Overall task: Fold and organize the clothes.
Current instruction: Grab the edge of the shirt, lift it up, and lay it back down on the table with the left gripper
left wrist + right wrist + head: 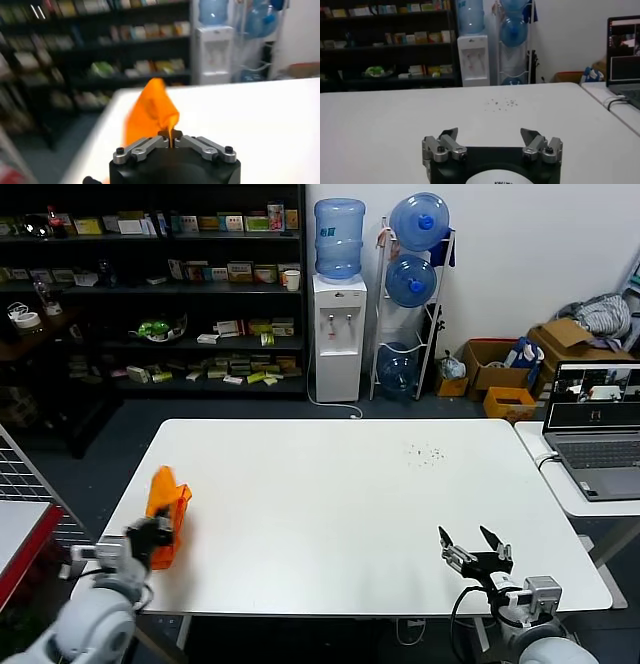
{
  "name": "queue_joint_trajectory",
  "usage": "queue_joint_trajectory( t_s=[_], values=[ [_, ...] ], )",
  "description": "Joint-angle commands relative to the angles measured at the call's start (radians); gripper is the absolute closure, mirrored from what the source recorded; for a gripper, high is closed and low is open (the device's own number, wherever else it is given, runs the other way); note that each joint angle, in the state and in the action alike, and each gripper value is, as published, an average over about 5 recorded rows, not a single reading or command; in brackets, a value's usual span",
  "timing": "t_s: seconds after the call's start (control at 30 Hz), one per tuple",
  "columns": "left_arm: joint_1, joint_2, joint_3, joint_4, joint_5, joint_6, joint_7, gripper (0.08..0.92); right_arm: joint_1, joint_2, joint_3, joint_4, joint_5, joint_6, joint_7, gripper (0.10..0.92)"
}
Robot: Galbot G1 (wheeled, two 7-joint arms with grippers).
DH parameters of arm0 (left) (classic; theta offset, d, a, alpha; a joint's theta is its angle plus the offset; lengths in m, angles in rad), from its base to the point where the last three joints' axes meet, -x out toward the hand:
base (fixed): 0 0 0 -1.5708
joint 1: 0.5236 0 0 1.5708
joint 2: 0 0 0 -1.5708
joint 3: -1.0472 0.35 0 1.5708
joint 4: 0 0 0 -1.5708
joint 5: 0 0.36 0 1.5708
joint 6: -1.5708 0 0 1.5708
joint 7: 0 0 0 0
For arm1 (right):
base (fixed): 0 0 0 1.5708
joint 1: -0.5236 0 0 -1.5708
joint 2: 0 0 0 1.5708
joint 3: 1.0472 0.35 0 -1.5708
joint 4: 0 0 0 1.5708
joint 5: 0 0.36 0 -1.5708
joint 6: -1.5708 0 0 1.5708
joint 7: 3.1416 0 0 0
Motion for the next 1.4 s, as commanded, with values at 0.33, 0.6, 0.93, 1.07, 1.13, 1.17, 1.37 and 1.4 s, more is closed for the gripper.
queue_joint_trajectory(
  t_s=[0.33, 0.6, 0.93, 1.07, 1.13, 1.17, 1.37, 1.4],
  values=[
    [-0.570, -0.771, 0.670, 0.454, -0.137, 0.082, -0.117, 0.888, -0.133, 0.094, 0.112, 0.062, -0.030, -0.002, 0.006, 0.203],
    [-0.558, -0.769, 0.669, 0.462, -0.088, 0.072, -0.113, 0.888, -0.106, 0.092, 0.083, 0.041, -0.028, -0.004, 0.007, 0.203],
    [-0.557, -0.800, 0.639, 0.499, -0.038, 0.057, -0.119, 0.888, -0.095, 0.078, 0.072, 0.035, -0.022, -0.003, 0.007, 0.203],
    [-0.564, -0.811, 0.624, 0.510, -0.032, 0.056, -0.121, 0.888, -0.093, 0.076, 0.067, 0.033, -0.021, -0.003, 0.006, 0.203],
    [-0.564, -0.813, 0.624, 0.511, -0.030, 0.056, -0.122, 0.888, -0.091, 0.076, 0.063, 0.032, -0.022, -0.003, 0.006, 0.203],
    [-0.562, -0.812, 0.626, 0.510, -0.029, 0.057, -0.123, 0.888, -0.090, 0.076, 0.062, 0.032, -0.022, -0.003, 0.005, 0.203],
    [-0.543, -0.803, 0.626, 0.472, -0.031, 0.058, -0.107, 0.888, -0.091, 0.080, 0.061, 0.031, -0.029, 0.005, -0.014, 0.203],
    [-0.538, -0.799, 0.624, 0.454, -0.032, 0.058, -0.104, 0.885, -0.092, 0.080, 0.062, 0.031, -0.033, 0.008, -0.022, 0.203]
  ],
)
